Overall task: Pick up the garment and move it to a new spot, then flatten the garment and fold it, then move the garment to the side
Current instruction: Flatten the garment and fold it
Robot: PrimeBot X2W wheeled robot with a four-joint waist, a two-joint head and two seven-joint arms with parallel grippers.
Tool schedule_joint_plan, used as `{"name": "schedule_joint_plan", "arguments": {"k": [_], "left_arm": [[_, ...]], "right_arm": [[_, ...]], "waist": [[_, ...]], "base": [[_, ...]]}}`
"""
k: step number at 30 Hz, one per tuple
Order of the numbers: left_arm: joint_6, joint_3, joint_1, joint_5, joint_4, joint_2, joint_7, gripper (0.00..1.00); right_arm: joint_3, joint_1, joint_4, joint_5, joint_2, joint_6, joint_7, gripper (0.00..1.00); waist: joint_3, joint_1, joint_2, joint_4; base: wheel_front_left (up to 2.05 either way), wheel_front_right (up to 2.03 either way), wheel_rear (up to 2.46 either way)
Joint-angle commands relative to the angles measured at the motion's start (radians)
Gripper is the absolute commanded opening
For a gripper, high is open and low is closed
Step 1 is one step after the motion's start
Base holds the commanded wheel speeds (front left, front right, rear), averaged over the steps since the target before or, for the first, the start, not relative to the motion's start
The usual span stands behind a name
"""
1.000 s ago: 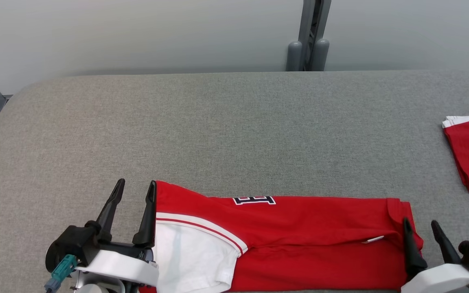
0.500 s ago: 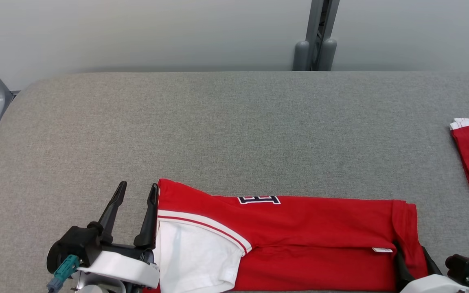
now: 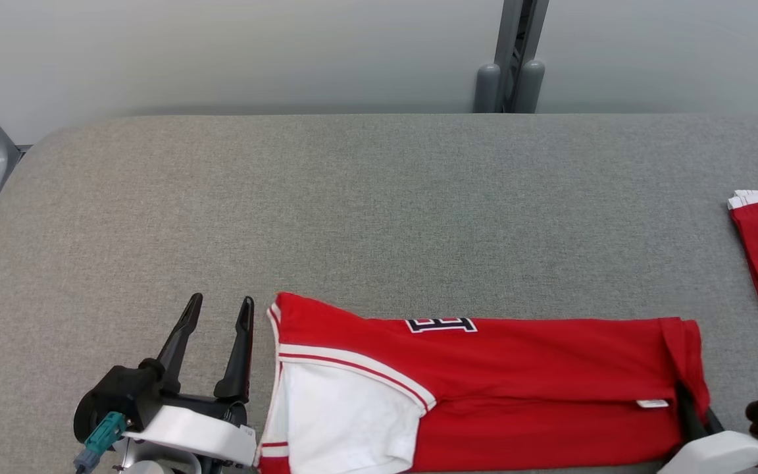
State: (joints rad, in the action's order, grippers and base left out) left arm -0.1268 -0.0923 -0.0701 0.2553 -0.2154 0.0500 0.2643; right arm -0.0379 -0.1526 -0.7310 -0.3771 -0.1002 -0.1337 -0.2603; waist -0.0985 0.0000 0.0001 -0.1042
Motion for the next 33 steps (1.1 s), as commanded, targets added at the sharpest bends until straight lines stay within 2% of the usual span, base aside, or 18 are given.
{"name": "schedule_joint_plan", "arguments": {"k": [1,8,12,15,20,23,24,29,31,33], "left_arm": [[-0.005,0.005,-0.012,-0.001,-0.002,0.003,0.0,1.0],[-0.005,0.002,-0.016,0.002,-0.008,0.003,0.0,1.0],[-0.005,0.005,-0.014,0.006,-0.014,0.003,0.0,1.0],[-0.005,0.007,-0.007,0.008,-0.019,0.003,0.0,1.0],[-0.005,0.011,0.007,0.008,-0.022,0.003,0.0,1.0],[-0.003,0.013,0.013,0.007,-0.021,0.003,0.0,1.0],[-0.002,0.012,0.014,0.008,-0.019,0.003,0.0,1.0],[0.002,0.016,0.007,0.013,-0.012,0.003,0.0,1.0],[0.003,0.017,0.006,0.016,-0.012,0.003,0.0,1.0],[0.005,0.019,0.007,0.018,-0.011,0.003,0.0,1.0]], "right_arm": [[-0.024,-0.012,-0.003,0.003,-0.026,0.006,-0.006,0.0],[-0.067,-0.039,-0.012,0.029,-0.068,0.005,-0.006,0.0],[-0.036,-0.048,0.0,0.058,-0.088,0.004,-0.006,0.0],[0.004,-0.051,0.035,0.049,-0.077,0.003,0.004,0.0],[0.121,-0.033,0.193,-0.046,-0.048,0.003,0.084,0.0],[0.194,-0.011,0.331,-0.135,-0.028,0.003,0.174,0.0],[0.232,0.006,0.422,-0.19,-0.008,0.003,0.243,0.0],[0.262,0.058,0.577,-0.293,0.035,0.003,0.399,0.0],[0.272,0.074,0.615,-0.307,0.046,0.003,0.441,0.0],[0.284,0.092,0.639,-0.383,0.047,0.003,0.45,0.0]], "waist": [[0.0,0.0,-0.0001,0.0],[0.003,0.0,-0.0001,0.0],[0.009,0.0,-0.0001,0.002],[0.019,0.0,-0.0001,0.006],[0.043,0.0,-0.0001,0.019],[0.054,0.0,-0.0001,0.025],[0.058,0.0,-0.0001,0.027],[0.062,0.0,-0.0001,0.023],[0.064,0.0,-0.0001,0.017],[0.066,0.0,-0.0001,0.01]], "base": [[0.0,0.0,0.0],[0.0,0.0,0.0],[0.0,0.0,0.0],[0.0,0.0,0.0],[0.0,0.0,0.0],[0.0,0.0,0.0],[0.0,0.0,0.0],[0.0,0.0,0.0],[0.0,0.0,0.0],[0.0,0.0,0.0]]}}
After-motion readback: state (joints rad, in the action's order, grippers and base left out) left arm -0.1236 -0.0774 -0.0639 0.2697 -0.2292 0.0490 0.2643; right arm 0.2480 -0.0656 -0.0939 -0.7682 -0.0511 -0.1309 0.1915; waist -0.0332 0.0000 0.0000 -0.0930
